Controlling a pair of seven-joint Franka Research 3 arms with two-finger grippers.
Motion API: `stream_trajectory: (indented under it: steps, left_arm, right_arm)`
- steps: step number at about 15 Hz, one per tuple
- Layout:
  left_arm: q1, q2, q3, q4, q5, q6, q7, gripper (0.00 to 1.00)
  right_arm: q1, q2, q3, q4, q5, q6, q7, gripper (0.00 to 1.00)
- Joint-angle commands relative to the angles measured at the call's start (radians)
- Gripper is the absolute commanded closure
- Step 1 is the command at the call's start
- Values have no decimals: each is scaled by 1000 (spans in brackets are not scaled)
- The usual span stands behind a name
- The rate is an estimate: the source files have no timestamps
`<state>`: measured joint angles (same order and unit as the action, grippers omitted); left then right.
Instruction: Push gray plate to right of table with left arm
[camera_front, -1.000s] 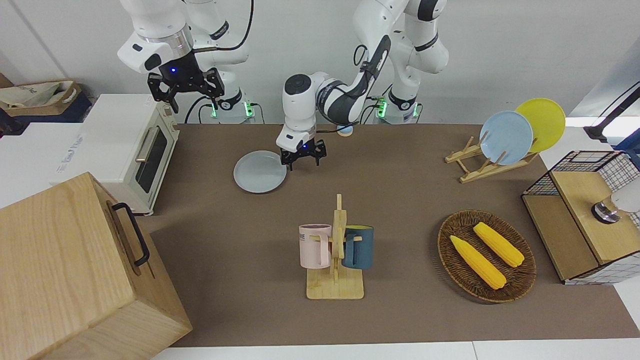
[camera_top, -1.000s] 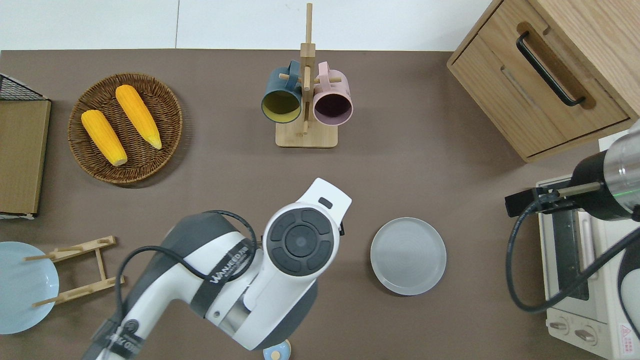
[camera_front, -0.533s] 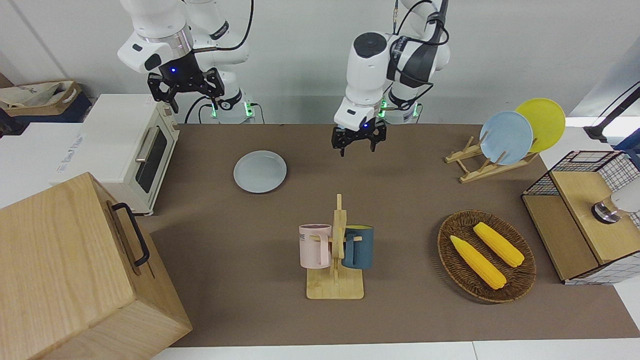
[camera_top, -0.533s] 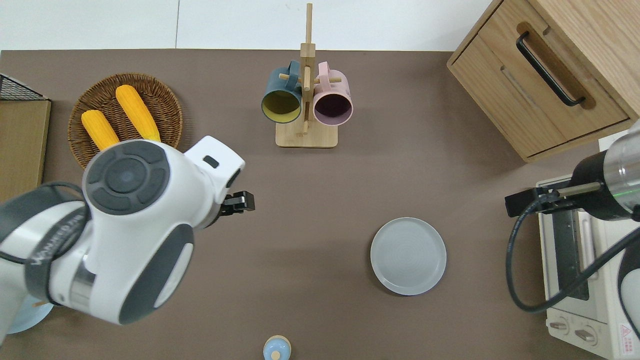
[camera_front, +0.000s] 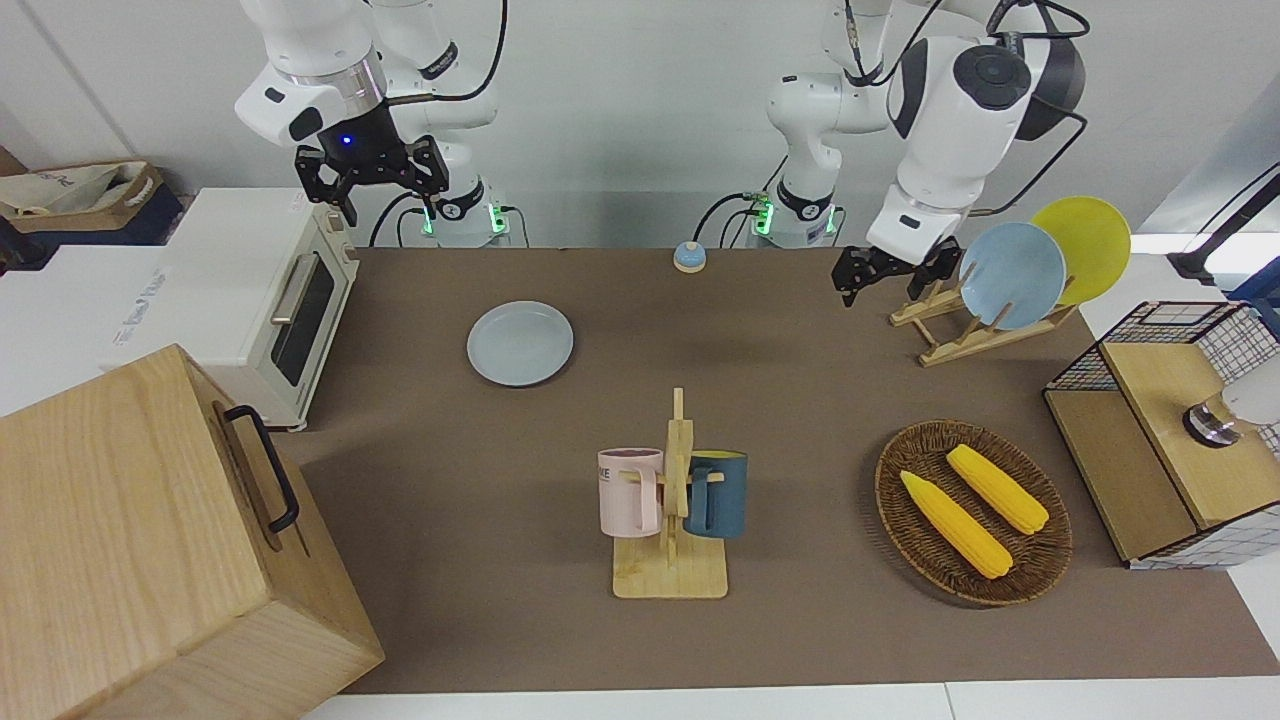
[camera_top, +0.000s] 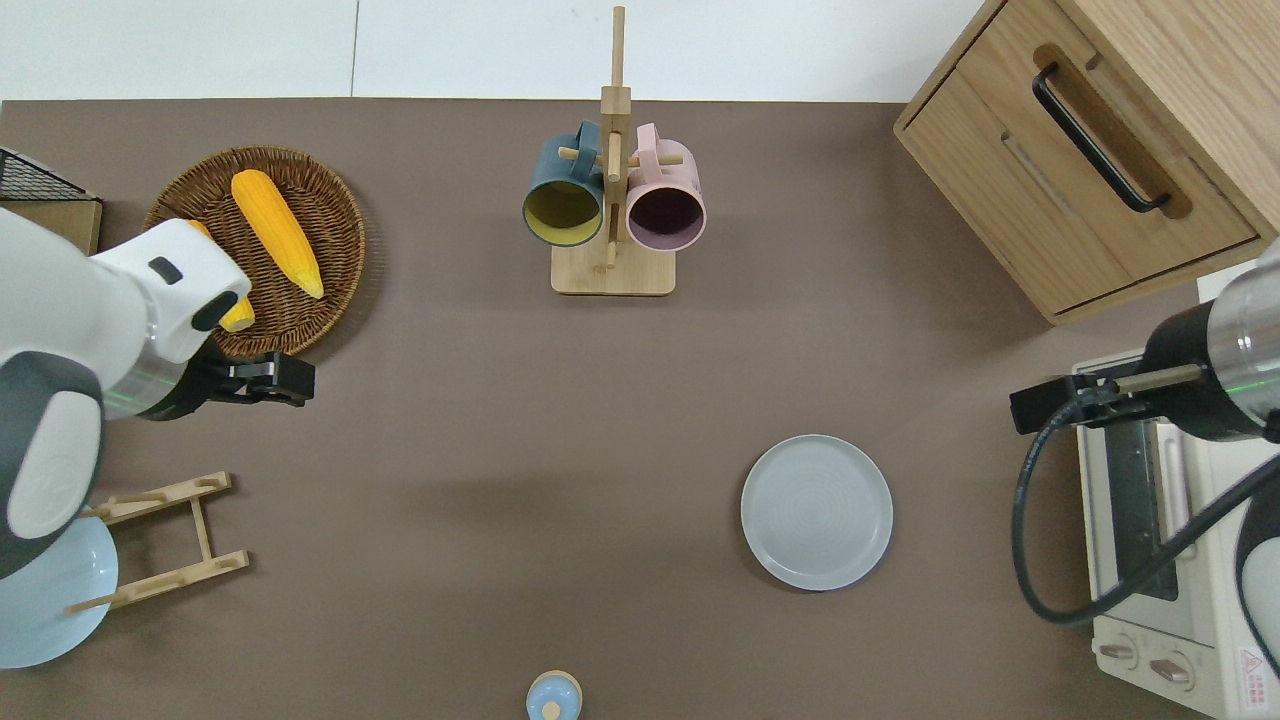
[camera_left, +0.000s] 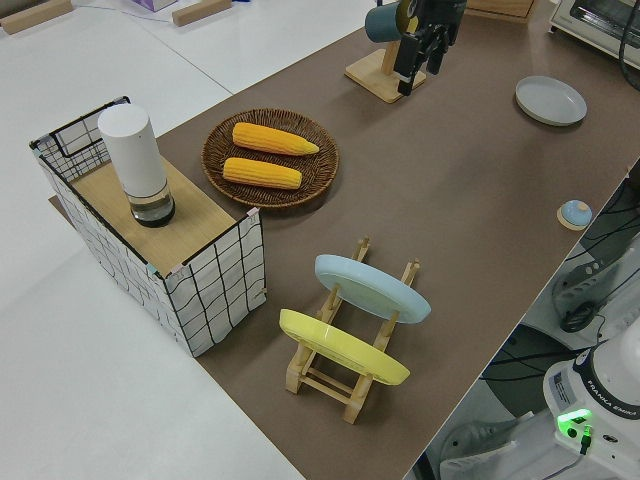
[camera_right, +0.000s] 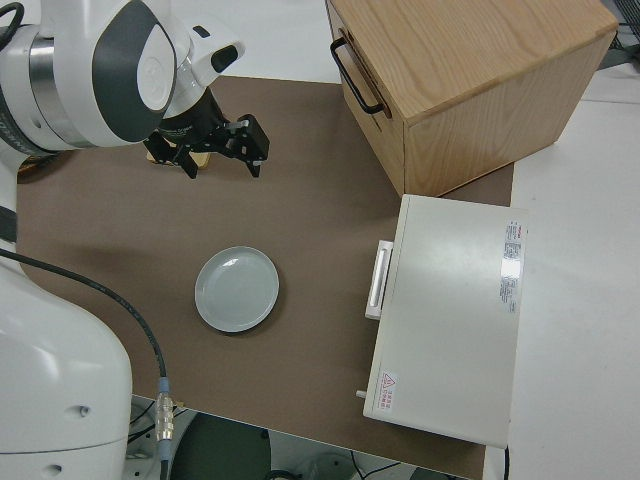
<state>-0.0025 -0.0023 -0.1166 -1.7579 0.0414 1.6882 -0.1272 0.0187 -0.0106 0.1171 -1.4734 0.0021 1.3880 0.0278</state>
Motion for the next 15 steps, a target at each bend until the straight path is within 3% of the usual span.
stream_trajectory:
  steps: [1, 15]
  left_arm:
    - [78, 10, -15, 18, -15, -15, 141, 7]
    - [81, 36, -18, 12, -23, 31, 164, 2]
  right_arm:
    - [-20, -6, 15, 4, 10, -12, 0, 17]
    - [-20, -6, 13, 4, 10, -12, 0, 17]
